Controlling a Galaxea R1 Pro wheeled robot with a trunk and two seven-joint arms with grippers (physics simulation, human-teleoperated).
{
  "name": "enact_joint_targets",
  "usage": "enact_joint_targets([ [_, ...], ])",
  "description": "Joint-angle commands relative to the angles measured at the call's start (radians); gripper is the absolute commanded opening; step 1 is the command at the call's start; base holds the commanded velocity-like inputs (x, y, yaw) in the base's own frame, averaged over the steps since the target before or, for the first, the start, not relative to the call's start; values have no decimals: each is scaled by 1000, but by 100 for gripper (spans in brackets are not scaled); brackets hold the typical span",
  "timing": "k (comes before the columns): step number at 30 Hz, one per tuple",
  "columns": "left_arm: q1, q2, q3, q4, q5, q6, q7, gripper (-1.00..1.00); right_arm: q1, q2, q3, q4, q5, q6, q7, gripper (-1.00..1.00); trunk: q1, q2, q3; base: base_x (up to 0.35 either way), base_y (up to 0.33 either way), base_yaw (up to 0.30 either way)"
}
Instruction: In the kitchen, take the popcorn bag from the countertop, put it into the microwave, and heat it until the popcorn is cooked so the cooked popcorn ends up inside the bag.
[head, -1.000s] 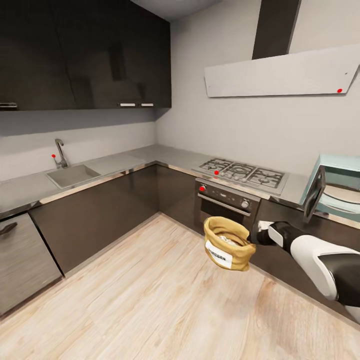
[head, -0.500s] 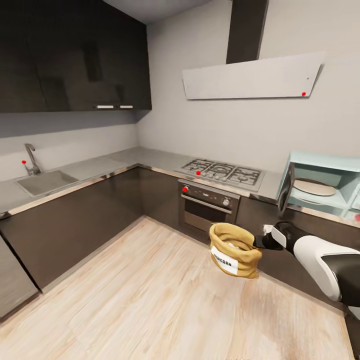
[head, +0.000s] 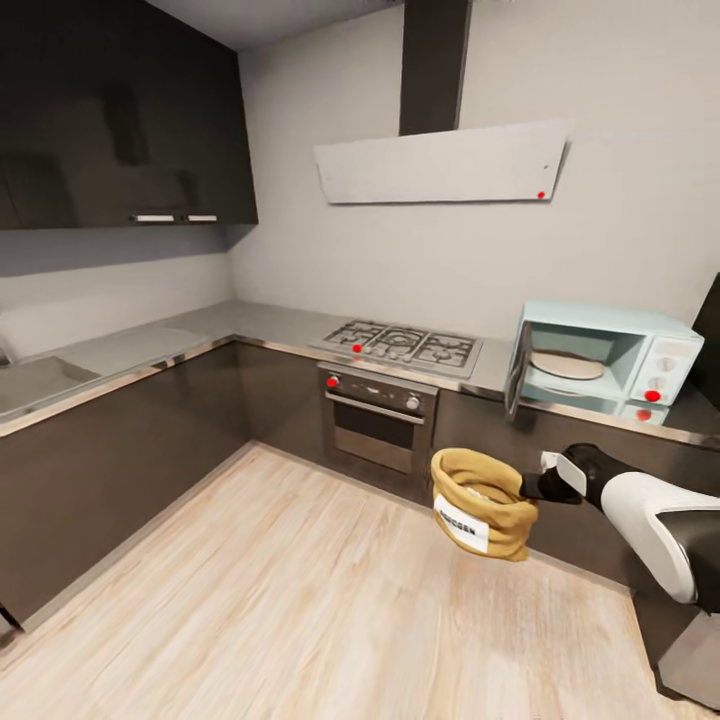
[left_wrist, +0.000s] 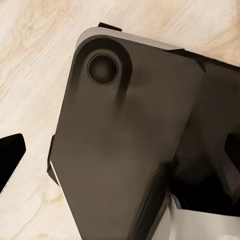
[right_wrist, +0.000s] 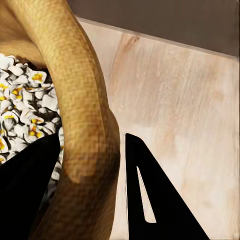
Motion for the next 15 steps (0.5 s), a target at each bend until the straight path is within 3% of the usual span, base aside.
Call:
enact_joint_targets([
  [1, 0, -1, 2, 0, 2, -3, 2, 100, -2, -3, 7, 2, -9, 2, 4, -100, 0, -1, 0, 0, 0, -263],
  [9, 0, 0, 4, 0, 4, -3, 2, 100, -2, -32, 6, 2, -12, 19, 6, -100, 0, -1, 6, 0, 0, -263],
  [11, 0, 0, 4, 0, 4, -3, 2, 100, -2, -37, 7, 2, -52, 85, 7, -100, 0, -1, 7, 0, 0, -263],
  [13, 0, 0, 4, 0, 4, -3, 2, 100, -2, -68, 9, 1, -108, 112, 7, -100, 0, -1, 9, 0, 0, -263],
  [15, 0, 0, 4, 0, 4, -3, 2, 100, -2, -81, 9, 0, -119, 116, 8, -100, 0, -1, 10, 0, 0, -263],
])
